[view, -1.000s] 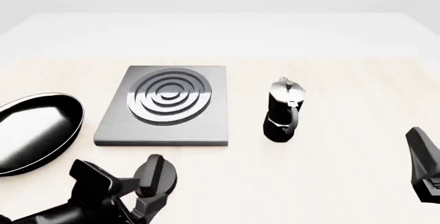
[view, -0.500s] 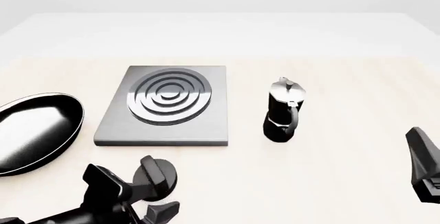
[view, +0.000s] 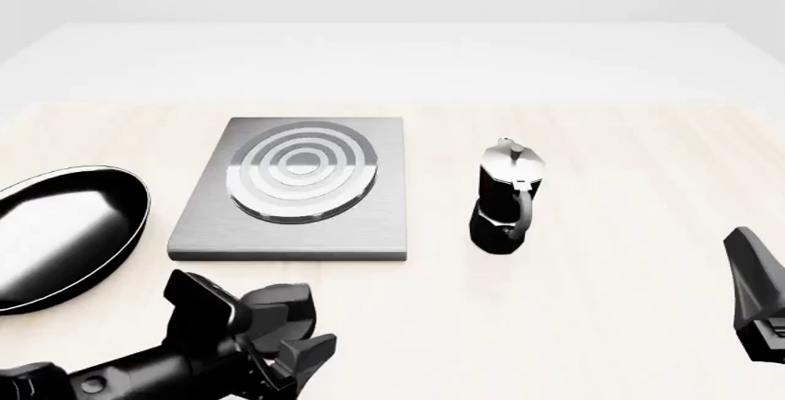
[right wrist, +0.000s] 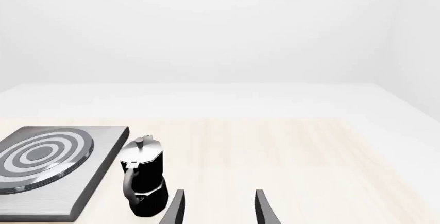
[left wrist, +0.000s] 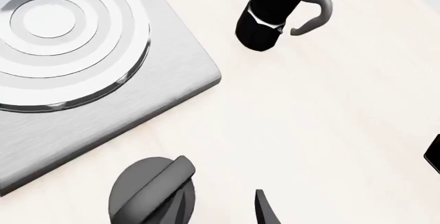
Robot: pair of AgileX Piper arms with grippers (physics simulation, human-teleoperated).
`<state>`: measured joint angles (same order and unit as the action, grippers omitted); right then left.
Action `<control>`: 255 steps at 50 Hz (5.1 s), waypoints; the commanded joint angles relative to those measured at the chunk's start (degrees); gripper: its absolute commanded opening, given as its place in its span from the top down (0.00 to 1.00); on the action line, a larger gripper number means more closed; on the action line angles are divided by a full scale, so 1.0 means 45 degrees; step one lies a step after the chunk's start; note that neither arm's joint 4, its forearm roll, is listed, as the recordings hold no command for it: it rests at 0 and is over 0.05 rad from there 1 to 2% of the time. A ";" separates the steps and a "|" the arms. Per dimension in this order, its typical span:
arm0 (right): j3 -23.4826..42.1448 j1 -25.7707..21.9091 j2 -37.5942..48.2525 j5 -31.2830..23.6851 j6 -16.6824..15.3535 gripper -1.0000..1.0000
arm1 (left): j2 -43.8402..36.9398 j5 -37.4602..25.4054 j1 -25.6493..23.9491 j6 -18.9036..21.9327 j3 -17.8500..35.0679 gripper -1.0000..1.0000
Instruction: Turn on the stove and put the frying pan on it.
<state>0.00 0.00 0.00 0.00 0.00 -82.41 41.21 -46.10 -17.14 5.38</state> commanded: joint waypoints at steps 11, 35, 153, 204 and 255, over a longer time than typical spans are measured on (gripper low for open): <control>0.0000 0.0000 0.0000 0.0000 0.0000 0.00 | 0.5841 -0.5325 -0.0571 0.0458 0.0782 0.00; 0.0000 0.0000 0.0000 0.0000 0.0000 0.00 | 1.1723 -1.1070 0.0671 0.1599 0.2318 0.00; 0.0000 0.0000 0.0000 0.0000 0.0000 0.00 | 1.3197 -2.4051 1.4448 0.9807 0.9530 0.00; 0.0000 0.0000 0.0000 0.0000 0.0000 0.00 | 0.8593 -1.9320 1.7433 1.3370 0.7389 0.00; 0.0000 0.0000 0.0000 0.0000 0.0000 0.00 | 0.5090 -1.5852 1.9013 1.5086 0.5626 0.00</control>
<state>0.00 0.00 0.00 0.00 0.00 -52.01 -38.93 40.78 52.43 34.04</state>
